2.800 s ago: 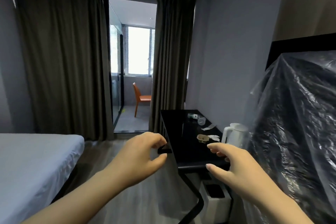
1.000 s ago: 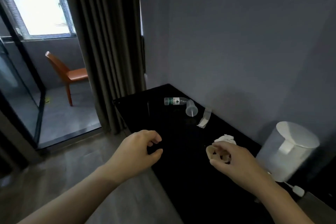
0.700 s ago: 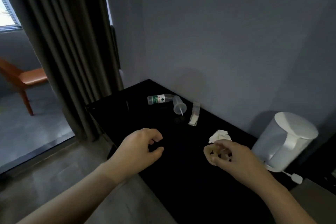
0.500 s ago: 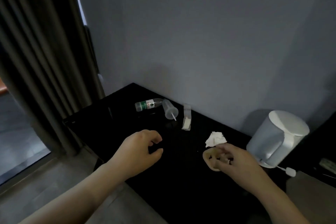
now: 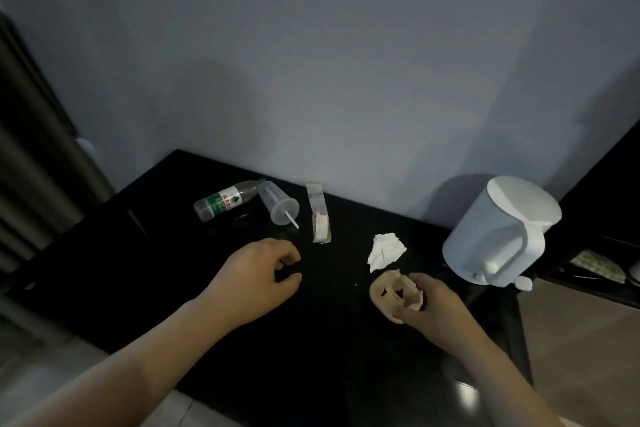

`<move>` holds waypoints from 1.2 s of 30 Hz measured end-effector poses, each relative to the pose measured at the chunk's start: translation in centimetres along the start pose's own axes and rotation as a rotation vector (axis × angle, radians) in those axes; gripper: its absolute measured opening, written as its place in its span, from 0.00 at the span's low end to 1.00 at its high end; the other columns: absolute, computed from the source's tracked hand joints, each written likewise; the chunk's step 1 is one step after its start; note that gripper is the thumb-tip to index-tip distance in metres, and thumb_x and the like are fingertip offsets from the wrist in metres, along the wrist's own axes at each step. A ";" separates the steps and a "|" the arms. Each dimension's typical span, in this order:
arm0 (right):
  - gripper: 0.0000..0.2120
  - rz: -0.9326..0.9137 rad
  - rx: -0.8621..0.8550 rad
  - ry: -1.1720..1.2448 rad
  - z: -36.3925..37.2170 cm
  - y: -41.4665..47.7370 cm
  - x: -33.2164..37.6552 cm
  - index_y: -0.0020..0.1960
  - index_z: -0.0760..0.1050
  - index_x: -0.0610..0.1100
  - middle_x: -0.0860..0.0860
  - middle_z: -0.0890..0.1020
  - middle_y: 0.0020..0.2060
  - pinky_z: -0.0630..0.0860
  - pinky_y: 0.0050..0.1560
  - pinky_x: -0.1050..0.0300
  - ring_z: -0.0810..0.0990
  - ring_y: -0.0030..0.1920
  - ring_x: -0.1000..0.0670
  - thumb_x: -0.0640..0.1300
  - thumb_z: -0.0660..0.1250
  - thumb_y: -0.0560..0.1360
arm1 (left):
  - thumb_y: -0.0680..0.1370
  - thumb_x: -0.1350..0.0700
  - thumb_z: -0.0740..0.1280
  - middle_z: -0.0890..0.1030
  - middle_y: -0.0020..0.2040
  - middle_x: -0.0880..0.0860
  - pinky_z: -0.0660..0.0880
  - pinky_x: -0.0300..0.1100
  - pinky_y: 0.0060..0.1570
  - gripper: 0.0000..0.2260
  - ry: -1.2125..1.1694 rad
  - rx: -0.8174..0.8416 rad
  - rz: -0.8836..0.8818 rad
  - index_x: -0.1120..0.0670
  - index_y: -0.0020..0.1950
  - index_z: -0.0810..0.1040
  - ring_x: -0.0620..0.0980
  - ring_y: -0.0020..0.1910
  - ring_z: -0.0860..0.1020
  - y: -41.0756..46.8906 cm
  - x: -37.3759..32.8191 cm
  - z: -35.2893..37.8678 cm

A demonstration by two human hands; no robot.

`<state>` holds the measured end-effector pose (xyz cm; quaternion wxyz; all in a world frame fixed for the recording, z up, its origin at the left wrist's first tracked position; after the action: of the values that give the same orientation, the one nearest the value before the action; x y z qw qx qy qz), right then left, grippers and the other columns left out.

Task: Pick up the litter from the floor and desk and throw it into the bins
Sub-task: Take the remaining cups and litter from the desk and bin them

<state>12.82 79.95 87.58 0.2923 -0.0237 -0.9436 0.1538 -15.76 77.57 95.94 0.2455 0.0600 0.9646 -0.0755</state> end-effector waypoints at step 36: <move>0.60 0.287 -0.098 -0.092 6.0 17.1 -3.9 0.78 0.40 0.50 0.45 0.56 0.71 0.64 0.69 0.43 0.58 0.71 0.42 0.60 0.76 0.61 | 0.75 0.48 0.69 0.76 0.53 0.40 0.71 0.28 0.45 0.12 -0.040 0.381 0.147 0.44 0.57 0.76 0.36 0.51 0.74 20.8 7.6 6.9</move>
<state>11.88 94.02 75.58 0.2221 -0.1654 -0.9493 0.1485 -16.02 97.32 83.86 0.2535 0.1739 0.9210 -0.2395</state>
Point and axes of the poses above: each hand's wrist, its own y-axis towards the middle knuckle, its own z-axis out of the palm, x = y × z, the point moved 2 cm from there along y, towards the middle knuckle
